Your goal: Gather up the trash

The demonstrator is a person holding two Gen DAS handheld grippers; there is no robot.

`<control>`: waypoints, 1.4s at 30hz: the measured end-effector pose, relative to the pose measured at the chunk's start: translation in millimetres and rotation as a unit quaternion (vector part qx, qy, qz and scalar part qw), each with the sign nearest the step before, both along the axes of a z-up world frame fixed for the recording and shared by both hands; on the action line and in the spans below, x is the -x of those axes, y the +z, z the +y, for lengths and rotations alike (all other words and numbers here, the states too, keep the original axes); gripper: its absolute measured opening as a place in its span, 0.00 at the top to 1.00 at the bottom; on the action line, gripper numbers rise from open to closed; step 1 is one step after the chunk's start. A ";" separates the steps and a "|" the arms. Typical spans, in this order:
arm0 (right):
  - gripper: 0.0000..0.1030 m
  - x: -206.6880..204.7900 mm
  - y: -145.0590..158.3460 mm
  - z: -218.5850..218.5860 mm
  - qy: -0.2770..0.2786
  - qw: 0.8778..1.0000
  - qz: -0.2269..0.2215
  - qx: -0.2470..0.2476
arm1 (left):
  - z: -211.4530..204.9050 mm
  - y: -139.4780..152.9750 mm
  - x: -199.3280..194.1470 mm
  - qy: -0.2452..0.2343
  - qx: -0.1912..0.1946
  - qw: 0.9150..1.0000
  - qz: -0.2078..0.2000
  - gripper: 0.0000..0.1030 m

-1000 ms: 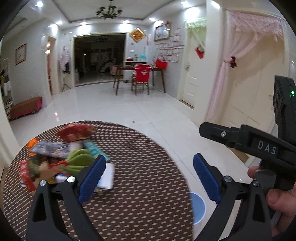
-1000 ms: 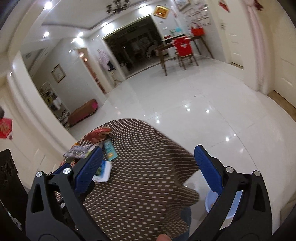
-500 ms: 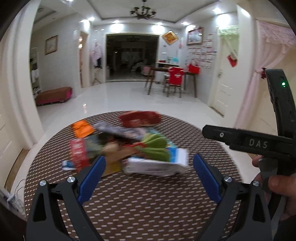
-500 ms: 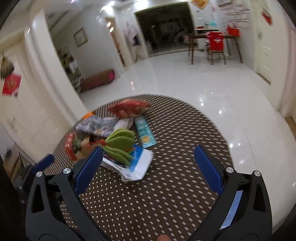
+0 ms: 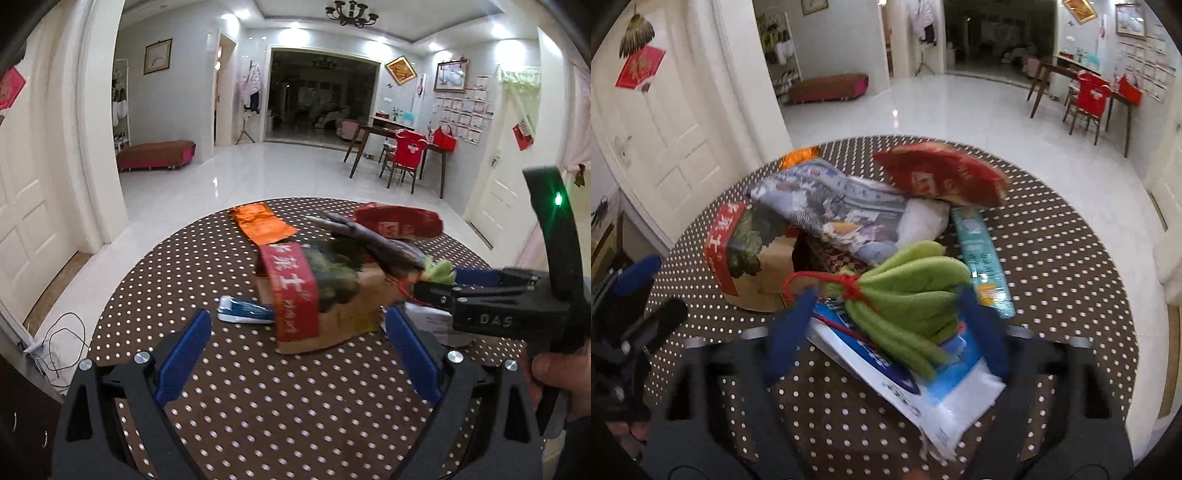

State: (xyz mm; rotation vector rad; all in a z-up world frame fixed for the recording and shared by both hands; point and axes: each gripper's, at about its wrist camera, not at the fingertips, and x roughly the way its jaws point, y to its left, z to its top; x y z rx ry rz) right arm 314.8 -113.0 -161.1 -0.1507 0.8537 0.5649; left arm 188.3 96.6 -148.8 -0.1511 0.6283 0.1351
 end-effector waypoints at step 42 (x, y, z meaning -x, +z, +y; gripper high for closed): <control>0.88 21.4 29.7 -129.7 -0.092 0.987 -0.012 -0.133 | -44.6 -7.2 -137.9 -0.138 0.000 0.988 0.074 0.18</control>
